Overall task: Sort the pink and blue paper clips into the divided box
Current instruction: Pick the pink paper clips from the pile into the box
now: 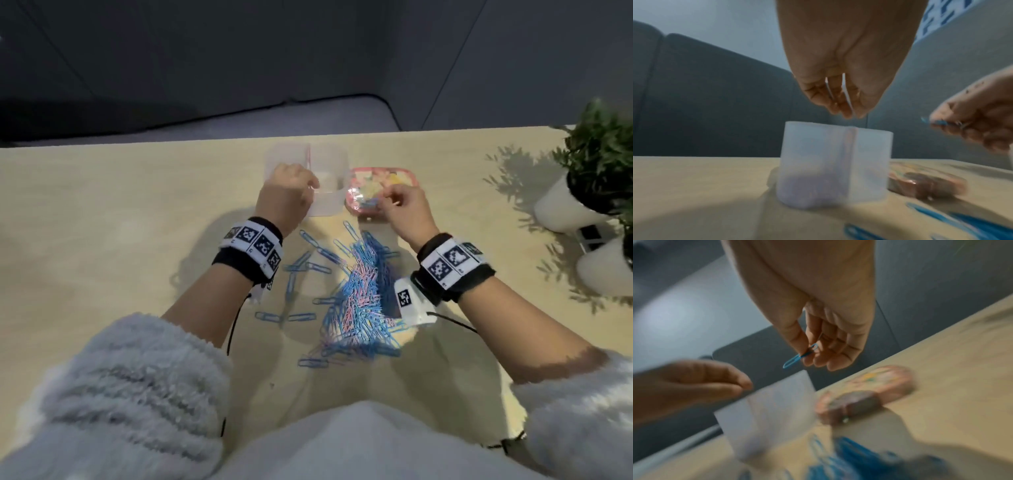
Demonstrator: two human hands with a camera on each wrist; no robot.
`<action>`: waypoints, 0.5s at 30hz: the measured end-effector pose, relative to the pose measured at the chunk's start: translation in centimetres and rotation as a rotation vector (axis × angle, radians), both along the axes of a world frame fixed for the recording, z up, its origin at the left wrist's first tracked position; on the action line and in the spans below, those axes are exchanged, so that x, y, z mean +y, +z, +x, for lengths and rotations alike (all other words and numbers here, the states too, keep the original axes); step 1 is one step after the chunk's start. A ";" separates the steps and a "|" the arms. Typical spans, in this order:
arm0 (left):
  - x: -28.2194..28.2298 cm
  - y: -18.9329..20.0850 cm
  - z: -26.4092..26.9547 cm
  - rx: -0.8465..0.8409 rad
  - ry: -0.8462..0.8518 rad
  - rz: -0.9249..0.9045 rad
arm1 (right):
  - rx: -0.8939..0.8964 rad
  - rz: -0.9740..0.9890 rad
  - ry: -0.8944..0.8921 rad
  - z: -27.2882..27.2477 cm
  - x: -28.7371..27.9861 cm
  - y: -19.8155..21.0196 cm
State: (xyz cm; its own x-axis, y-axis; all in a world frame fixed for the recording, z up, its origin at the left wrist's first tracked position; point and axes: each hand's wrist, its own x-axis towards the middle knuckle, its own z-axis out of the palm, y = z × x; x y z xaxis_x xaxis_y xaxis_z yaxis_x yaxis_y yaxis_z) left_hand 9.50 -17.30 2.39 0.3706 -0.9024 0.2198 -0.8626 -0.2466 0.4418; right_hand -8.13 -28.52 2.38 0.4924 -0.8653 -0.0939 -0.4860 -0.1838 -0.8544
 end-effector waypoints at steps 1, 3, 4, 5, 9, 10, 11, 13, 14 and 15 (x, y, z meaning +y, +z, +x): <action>0.3 -0.5 -1.0 0.011 -0.065 0.044 | 0.107 -0.017 0.035 -1.8 0.1 -1.0; 1.0 -1.9 -3.1 0.071 -0.188 0.183 | 0.294 -0.028 0.094 -4.8 0.5 -2.8; 1.3 -2.5 -4.0 0.091 -0.223 0.235 | 0.366 -0.032 0.116 -5.9 0.8 -3.5; 1.5 -3.1 -4.8 0.093 -0.245 0.279 | 0.427 -0.047 0.127 -6.6 1.2 -4.0; 1.8 -4.9 -6.2 0.090 -0.237 0.406 | 0.445 -0.222 0.134 -6.8 2.3 -4.5; 1.8 -5.2 -6.2 0.097 -0.234 0.413 | 0.431 -0.248 0.160 -6.3 2.7 -4.5; 1.9 -5.3 -6.2 0.102 -0.236 0.414 | 0.418 -0.258 0.200 -5.5 3.0 -4.4; 2.0 -5.3 -6.2 0.123 -0.220 0.425 | 0.415 -0.252 0.269 -3.7 3.9 -4.3; 2.2 -5.3 -6.0 0.133 -0.203 0.435 | 0.429 -0.247 0.292 -2.9 4.2 -4.4; 2.4 -5.1 -5.9 0.132 -0.186 0.444 | 0.456 -0.249 0.310 -2.3 4.5 -4.4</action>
